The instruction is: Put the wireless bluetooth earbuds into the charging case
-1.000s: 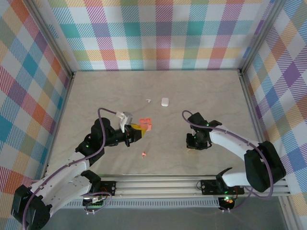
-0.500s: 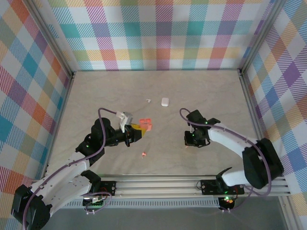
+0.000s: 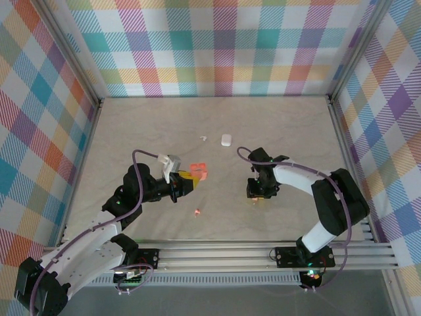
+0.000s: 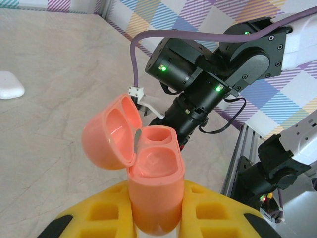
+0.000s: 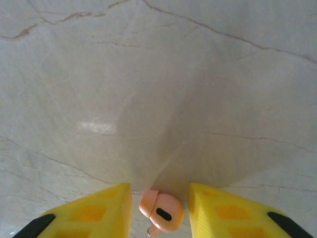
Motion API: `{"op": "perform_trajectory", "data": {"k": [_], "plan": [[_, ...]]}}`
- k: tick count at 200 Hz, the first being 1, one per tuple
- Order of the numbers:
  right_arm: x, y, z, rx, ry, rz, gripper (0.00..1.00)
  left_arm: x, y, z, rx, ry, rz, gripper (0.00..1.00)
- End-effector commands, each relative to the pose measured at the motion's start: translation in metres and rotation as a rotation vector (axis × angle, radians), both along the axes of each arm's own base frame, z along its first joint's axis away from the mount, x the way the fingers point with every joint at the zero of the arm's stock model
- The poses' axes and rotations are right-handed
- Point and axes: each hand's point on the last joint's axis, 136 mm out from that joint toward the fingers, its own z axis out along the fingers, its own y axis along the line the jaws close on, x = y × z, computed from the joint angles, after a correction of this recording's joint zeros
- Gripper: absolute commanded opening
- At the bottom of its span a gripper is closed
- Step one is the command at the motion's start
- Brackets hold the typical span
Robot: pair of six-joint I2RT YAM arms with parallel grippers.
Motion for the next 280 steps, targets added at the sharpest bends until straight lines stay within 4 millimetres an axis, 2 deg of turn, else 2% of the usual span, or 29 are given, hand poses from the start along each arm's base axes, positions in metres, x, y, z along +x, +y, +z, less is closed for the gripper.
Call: {"op": "perform_trajectory", "data": {"k": [1, 54, 115, 151, 181, 230, 280], "plan": [[-0.001, -0.003, -0.001, -0.024, 0.011, 0.016, 0.36, -0.003, 0.001, -0.001, 0.006, -0.022, -0.004, 0.0], [-0.016, -0.01, -0.007, -0.078, 0.035, 0.025, 0.39, -0.001, -0.001, -0.001, 0.01, -0.02, -0.006, 0.0], [-0.026, -0.019, -0.017, -0.219, 0.046, 0.054, 0.29, -0.002, 0.001, 0.003, 0.013, -0.019, -0.005, 0.0], [-0.027, -0.013, -0.018, -0.231, 0.041, 0.074, 0.23, -0.003, 0.002, 0.004, 0.015, -0.016, 0.001, 0.0], [-0.02, -0.01, -0.002, -0.213, -0.007, 0.071, 0.19, -0.002, 0.003, 0.003, 0.015, -0.016, 0.008, 0.0], [-0.004, -0.006, 0.041, -0.186, -0.124, 0.092, 0.19, 0.0, 0.003, 0.001, 0.011, -0.02, 0.017, 0.0], [0.014, 0.011, 0.08, -0.106, -0.228, 0.129, 0.15, 0.001, 0.001, 0.0, 0.003, -0.023, 0.017, 0.0]]}}
